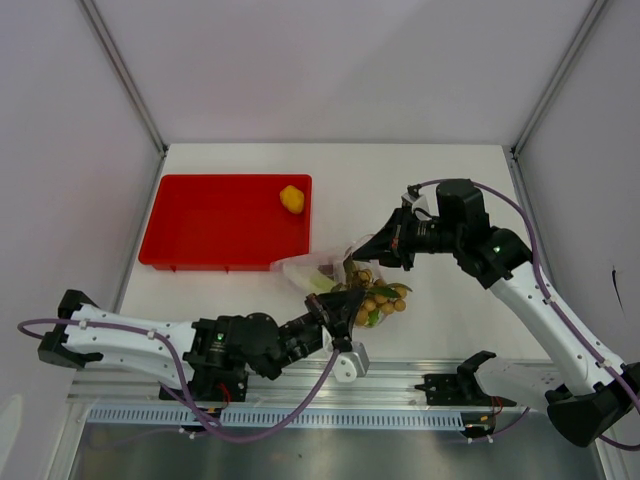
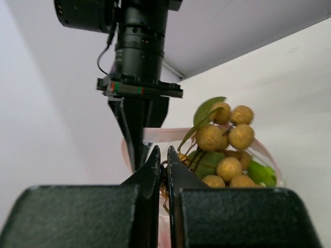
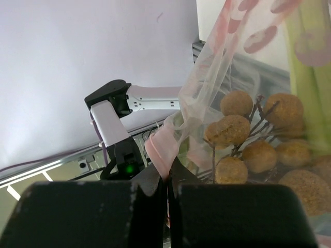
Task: Place the food in the zip-top bag and seal the zipper
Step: Place the fake fruit in the zipper food storage bag.
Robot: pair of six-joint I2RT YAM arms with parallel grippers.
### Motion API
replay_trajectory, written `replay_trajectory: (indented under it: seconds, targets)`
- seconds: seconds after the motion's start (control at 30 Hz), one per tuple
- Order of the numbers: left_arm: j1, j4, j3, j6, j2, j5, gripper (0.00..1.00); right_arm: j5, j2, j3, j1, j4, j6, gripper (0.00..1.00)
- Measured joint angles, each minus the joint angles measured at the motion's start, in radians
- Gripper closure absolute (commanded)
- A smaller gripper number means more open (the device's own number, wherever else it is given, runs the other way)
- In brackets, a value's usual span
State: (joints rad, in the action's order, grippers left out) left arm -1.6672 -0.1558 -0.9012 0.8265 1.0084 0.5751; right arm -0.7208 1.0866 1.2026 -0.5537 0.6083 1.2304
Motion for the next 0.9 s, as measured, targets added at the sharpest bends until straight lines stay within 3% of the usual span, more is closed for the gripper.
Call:
replay_trajectory:
  seconds: [0.33, 0.9]
  targets:
    - [0.0, 0.032, -0.006, 0.197, -0.04, -0.01, 1.0, -0.013, 0.0, 0.0, 0.009, 0.0, -0.005, 1.0]
    - [0.047, 0.214, -0.073, 0.283, -0.093, -0.163, 1.0, -0.038, 0.0, 0.0, 0.013, -0.015, 0.001, 1.0]
